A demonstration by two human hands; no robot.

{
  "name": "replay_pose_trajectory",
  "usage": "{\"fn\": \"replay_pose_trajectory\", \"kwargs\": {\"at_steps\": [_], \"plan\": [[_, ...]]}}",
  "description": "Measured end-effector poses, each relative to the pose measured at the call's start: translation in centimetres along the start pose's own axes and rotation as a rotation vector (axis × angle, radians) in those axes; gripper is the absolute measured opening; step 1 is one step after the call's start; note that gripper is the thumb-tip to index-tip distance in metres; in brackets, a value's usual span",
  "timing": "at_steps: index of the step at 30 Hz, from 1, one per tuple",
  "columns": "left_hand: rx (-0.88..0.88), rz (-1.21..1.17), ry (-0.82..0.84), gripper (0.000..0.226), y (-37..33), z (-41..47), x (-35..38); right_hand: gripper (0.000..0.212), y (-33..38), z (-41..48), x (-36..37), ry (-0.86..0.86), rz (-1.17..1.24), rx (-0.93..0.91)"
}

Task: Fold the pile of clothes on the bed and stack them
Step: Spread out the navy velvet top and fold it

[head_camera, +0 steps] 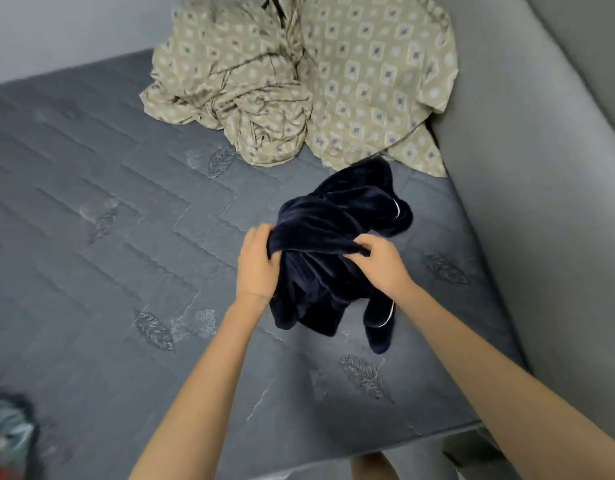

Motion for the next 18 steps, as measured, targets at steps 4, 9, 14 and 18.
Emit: {"fn": "replay_pose_trajectory", "kwargs": {"at_steps": [4, 9, 14, 18], "plan": [[0.077, 0.023, -0.017, 0.007, -0.1, 0.0, -8.0, 0.032, 5.1, -4.9, 1.7, 0.076, 0.104, 0.004], [0.086, 0.088, -0.054, 0.009, 3.3, -1.8, -18.7, 0.030, 12.1, -11.6, 6.5, 0.084, 0.171, -0.029], [0.057, 0.085, -0.110, 0.009, 8.3, -4.7, -30.6, 0.022, 20.3, -18.3, 12.1, 0.092, 0.173, -0.085], [0.073, 0.076, -0.088, 0.013, 11.5, -7.1, -39.6, 0.022, 26.6, -24.8, 16.0, 0.135, 0.171, -0.114]]}}
Point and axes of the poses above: each hand's wrist, its own z-axis towards the middle knuckle, its own x-axis out of the palm, y = z × x, the point moved 2 cm from there along z, towards the middle knuckle, and after that the axes turned 14 degrees about -y, right-handed, at the moved point
